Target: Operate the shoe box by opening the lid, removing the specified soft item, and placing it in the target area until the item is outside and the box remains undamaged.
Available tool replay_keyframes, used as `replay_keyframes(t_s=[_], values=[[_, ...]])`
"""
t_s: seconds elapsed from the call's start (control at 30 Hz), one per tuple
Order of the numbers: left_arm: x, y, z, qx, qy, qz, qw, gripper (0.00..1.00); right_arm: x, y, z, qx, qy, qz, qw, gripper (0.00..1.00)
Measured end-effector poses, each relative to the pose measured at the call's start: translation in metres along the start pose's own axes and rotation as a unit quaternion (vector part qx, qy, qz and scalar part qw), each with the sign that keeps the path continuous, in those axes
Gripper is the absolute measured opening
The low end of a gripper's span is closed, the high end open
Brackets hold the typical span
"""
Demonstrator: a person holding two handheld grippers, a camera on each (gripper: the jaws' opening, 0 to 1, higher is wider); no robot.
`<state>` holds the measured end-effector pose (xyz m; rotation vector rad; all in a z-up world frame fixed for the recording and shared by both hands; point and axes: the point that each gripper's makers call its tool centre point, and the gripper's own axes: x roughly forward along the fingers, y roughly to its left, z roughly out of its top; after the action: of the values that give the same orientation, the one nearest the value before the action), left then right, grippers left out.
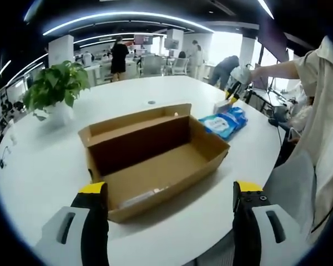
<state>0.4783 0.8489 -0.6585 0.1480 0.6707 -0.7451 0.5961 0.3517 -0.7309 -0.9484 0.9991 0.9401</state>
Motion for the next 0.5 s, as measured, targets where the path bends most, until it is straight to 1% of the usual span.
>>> replay_keyframes(t_s=[0.17,0.23,0.5], values=[[-0.001,0.001,-0.002,-0.002,0.001,0.001,1.0,0.96,0.003,0.0,-0.006,-0.025,0.018,-0.001,0.9995,0.15],[-0.001,0.001,-0.002,-0.002,0.001,0.002,1.0,0.96,0.004,0.0,-0.007,-0.027,0.021,0.0,0.9994,0.15],[-0.002,0.001,-0.004,-0.005,0.002,0.003,1.0,0.96,0.012,0.004,-0.014,-0.06,0.038,0.01,0.9975,0.15]])
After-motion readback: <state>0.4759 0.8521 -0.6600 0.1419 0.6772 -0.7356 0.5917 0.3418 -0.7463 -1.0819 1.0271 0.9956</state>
